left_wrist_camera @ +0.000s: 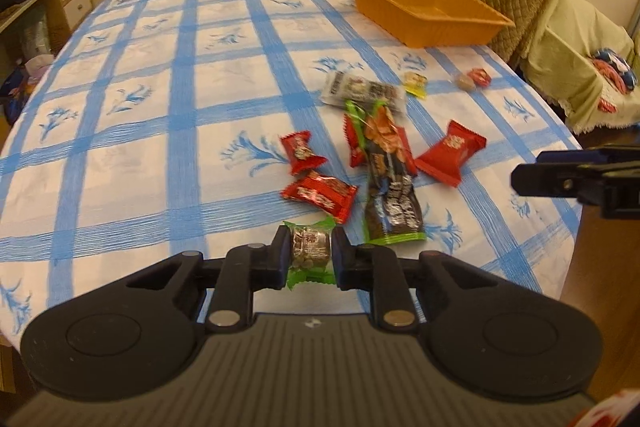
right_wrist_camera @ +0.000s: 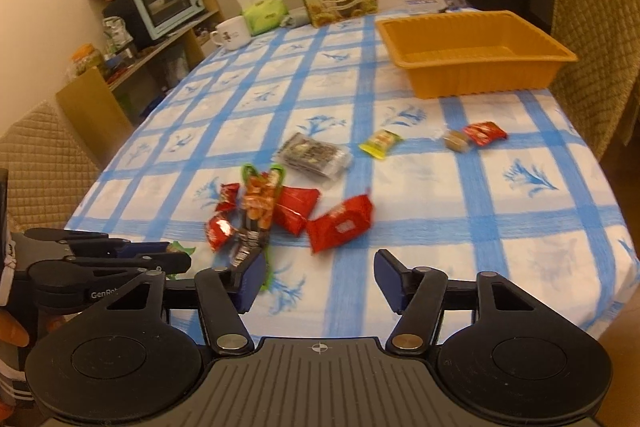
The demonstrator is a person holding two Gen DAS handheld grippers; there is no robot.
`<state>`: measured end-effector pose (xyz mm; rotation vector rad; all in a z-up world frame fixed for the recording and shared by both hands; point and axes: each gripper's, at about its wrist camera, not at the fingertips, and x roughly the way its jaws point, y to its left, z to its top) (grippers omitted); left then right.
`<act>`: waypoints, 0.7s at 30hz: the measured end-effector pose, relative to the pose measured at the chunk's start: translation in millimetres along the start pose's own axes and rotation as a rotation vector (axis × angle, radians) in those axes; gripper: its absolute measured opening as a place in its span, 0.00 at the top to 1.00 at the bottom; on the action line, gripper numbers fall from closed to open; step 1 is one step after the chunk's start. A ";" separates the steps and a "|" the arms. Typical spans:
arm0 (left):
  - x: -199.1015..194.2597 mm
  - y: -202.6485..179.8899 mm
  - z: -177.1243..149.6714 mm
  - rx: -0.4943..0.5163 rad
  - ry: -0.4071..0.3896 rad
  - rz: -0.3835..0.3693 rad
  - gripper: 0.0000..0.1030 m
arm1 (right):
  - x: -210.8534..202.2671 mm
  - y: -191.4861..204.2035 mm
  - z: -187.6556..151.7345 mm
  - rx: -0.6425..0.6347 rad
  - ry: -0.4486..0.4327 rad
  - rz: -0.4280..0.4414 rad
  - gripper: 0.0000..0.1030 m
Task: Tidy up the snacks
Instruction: 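Grasp the green-wrapped candy with the left tool while the right tool grasps the dark snack bar, then carry both snacks over the orange tray and open both tools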
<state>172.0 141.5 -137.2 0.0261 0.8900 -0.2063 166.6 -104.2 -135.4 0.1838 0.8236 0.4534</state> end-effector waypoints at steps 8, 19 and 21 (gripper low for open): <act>-23.2 31.1 2.9 -0.045 -0.035 0.066 0.81 | 48.4 31.9 12.5 -0.048 0.018 0.018 0.58; -32.5 48.8 2.8 -0.066 -0.049 0.100 0.81 | 89.8 45.7 16.3 -0.035 0.030 -0.034 0.61; -33.4 50.3 3.1 -0.068 -0.051 0.101 0.81 | 95.6 46.9 16.9 -0.029 0.033 -0.045 0.63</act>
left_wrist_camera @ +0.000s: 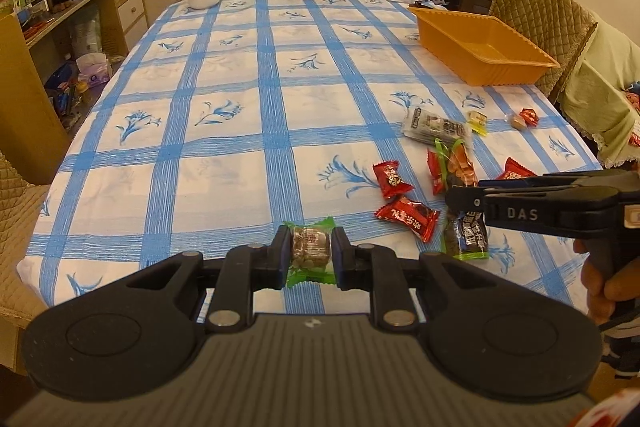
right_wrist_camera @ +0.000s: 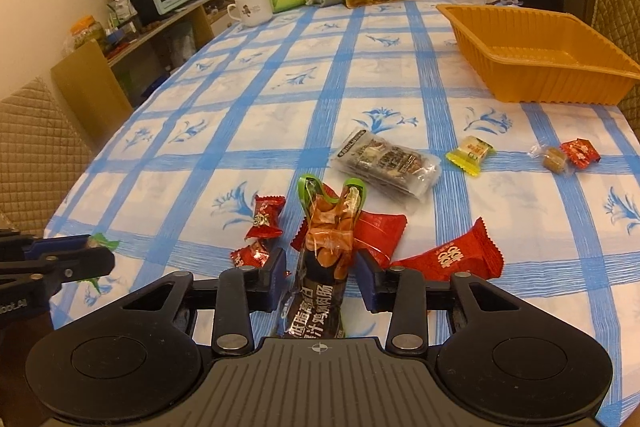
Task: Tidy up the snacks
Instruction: 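Carry both snacks over the orange tray and open both tools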
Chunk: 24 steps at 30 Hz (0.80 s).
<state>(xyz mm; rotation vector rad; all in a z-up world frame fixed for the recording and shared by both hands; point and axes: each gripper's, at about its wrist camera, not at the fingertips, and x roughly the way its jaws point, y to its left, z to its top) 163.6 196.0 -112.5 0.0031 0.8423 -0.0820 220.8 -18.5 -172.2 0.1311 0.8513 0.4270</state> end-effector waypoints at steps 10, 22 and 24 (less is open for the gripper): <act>-3.6 -1.1 0.2 0.000 -0.002 -0.009 0.81 | -3.0 2.5 1.5 -0.004 -0.008 -0.015 0.73; -2.8 -38.1 24.9 0.043 -0.037 -0.049 0.81 | -62.1 -31.4 16.6 0.057 -0.071 0.031 0.74; -1.3 -51.9 32.8 0.053 -0.048 -0.056 0.81 | -71.1 -42.9 21.5 0.064 -0.085 0.031 0.74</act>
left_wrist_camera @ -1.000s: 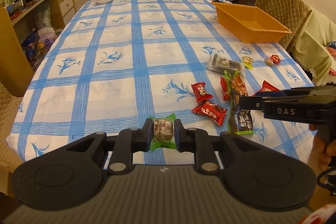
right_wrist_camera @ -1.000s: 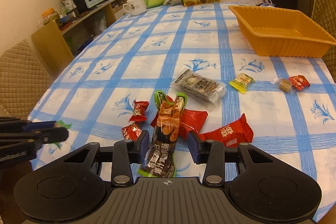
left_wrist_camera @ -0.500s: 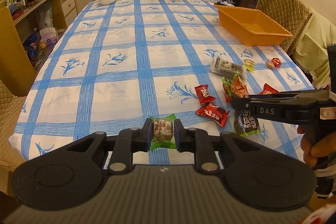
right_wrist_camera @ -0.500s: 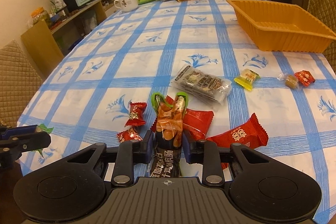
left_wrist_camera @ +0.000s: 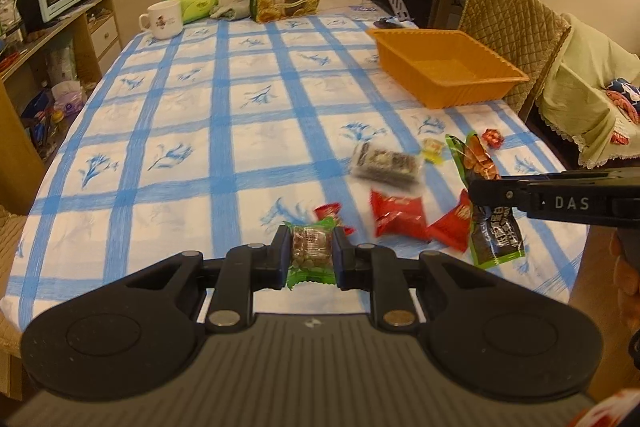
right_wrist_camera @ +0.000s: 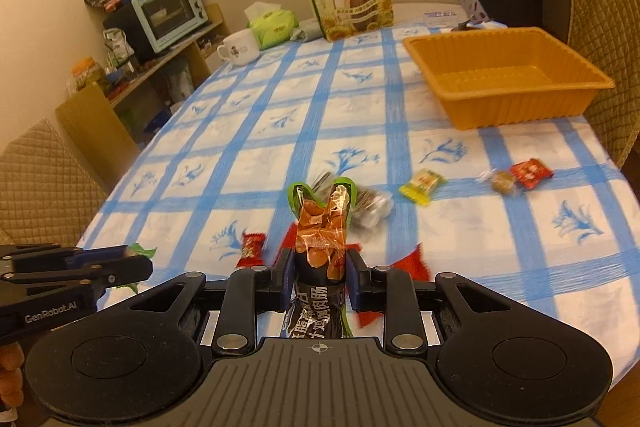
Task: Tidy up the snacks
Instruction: 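Carry both snacks over the orange tray and open both tools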
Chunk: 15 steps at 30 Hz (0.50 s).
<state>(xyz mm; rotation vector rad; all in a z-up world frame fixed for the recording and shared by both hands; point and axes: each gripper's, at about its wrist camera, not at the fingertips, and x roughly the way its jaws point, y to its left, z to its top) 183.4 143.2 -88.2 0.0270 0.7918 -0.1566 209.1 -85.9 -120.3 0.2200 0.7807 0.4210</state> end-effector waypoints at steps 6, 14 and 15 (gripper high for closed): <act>14.6 -41.4 24.5 0.009 -0.021 -0.017 0.81 | -16.8 -44.2 21.3 0.016 -0.019 0.018 0.74; 55.4 -108.5 70.7 -0.045 -0.030 -0.007 0.81 | -16.9 -123.7 69.8 -0.014 0.006 0.065 0.74; 61.5 -117.2 77.8 -0.051 -0.032 -0.002 0.81 | -16.0 -134.2 77.7 -0.020 0.008 0.069 0.74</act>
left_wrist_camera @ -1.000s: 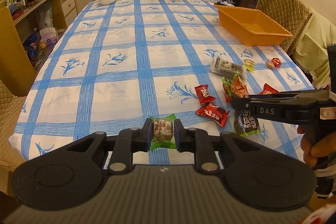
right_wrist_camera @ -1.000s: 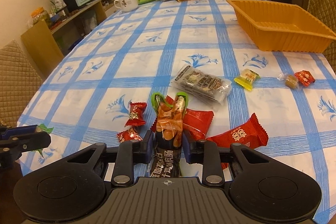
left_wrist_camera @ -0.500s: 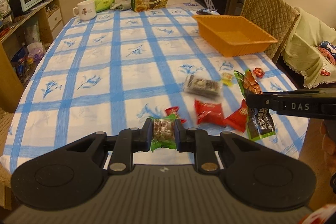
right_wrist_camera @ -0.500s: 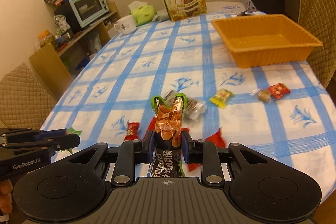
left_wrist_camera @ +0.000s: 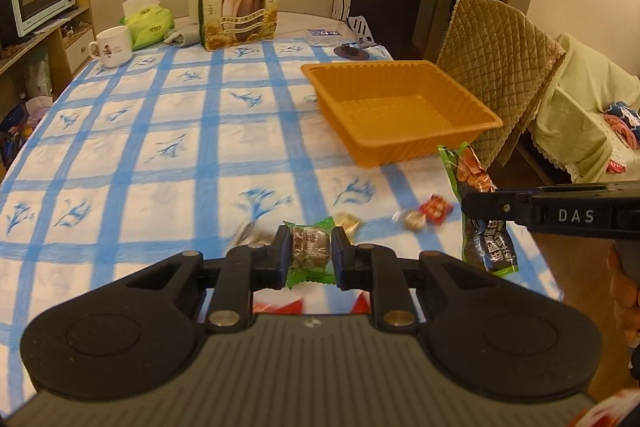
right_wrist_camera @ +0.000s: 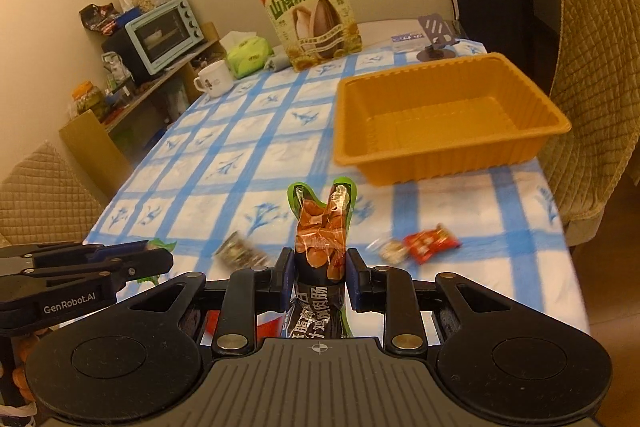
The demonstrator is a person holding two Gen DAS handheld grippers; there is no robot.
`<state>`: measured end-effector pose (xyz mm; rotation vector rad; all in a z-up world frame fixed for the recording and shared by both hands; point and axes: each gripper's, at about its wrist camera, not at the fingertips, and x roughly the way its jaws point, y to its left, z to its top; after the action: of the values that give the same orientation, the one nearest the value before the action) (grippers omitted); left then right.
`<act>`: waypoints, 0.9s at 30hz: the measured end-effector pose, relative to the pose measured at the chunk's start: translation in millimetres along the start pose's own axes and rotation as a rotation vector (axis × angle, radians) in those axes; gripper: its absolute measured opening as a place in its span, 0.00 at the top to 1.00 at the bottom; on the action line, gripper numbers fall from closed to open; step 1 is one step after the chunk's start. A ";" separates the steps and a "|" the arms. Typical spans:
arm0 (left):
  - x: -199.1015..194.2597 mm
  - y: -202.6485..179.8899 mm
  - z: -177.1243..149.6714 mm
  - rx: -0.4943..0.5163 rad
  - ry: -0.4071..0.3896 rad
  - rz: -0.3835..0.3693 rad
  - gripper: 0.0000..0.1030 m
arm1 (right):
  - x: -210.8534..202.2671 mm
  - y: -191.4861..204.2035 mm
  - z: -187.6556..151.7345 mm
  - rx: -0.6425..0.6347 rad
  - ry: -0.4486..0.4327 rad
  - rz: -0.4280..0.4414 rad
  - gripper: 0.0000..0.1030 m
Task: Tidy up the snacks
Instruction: 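Carry both snacks over the orange tray and open both tools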
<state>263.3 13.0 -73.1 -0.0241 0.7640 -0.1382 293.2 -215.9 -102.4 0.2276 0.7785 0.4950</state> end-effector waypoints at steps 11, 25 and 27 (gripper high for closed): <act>75.1 -88.6 78.8 -0.023 -0.028 0.055 0.81 | 13.4 -115.2 91.5 -0.030 -0.018 0.035 0.74; 151.1 -115.5 140.4 -0.075 -0.021 0.144 0.81 | 79.0 -173.6 156.7 -0.098 0.019 0.075 0.74; 157.5 -115.0 143.2 -0.080 -0.013 0.155 0.81 | 91.9 -176.4 158.5 -0.119 0.038 0.065 0.74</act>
<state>461.3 -126.0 -69.8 -0.0415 0.7554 0.0400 522.9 -324.1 -114.6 0.1340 0.7775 0.6068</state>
